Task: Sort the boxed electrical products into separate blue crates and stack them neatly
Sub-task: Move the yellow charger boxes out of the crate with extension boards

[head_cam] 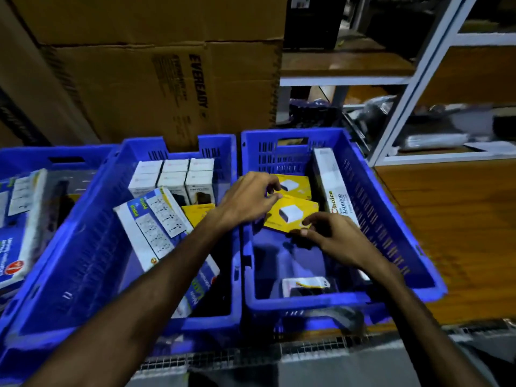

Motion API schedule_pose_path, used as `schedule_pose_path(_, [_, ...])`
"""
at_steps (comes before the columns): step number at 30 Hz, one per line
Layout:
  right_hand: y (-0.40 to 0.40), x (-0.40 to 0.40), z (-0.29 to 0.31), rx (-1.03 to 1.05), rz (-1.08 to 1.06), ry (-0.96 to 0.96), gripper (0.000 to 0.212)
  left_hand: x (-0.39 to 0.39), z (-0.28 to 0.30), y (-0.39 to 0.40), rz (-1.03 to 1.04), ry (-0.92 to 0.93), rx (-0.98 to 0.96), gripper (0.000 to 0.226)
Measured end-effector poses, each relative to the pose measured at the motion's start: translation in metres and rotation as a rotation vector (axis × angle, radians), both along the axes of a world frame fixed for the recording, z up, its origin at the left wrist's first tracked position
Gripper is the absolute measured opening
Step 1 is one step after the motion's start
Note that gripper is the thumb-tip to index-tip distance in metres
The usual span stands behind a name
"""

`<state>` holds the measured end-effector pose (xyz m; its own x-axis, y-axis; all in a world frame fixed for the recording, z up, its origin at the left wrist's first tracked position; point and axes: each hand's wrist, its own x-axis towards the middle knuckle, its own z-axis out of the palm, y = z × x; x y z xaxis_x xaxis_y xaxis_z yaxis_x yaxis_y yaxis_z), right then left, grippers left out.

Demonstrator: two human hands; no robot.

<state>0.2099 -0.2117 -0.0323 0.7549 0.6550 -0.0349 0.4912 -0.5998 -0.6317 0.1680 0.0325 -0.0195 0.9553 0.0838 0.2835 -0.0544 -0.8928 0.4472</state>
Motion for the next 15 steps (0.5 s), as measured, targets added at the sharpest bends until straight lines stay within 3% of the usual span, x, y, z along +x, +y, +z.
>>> schedule_pose_path(3, [0.019,0.024,-0.002,-0.142,0.127,0.012,0.038,0.023,-0.001,0.004,0.019,0.088,0.029,0.015])
schedule_pose_path(5, [0.035,0.041,-0.008,-0.264,0.193,0.015,0.061,0.039,0.000,0.006,0.022,0.159,0.078,0.015])
schedule_pose_path(8, [0.059,0.059,-0.020,-0.413,0.202,-0.030,0.084,0.064,0.001,0.010,0.006,0.313,0.205,0.030])
schedule_pose_path(10, [0.075,0.063,-0.025,-0.458,0.189,-0.092,0.085,0.082,0.001,0.014,-0.010,0.406,0.302,0.051])
schedule_pose_path(15, [0.096,0.077,-0.055,-0.511,0.050,-0.179,0.064,0.146,-0.018,0.040,-0.063,0.511,0.395,0.051])
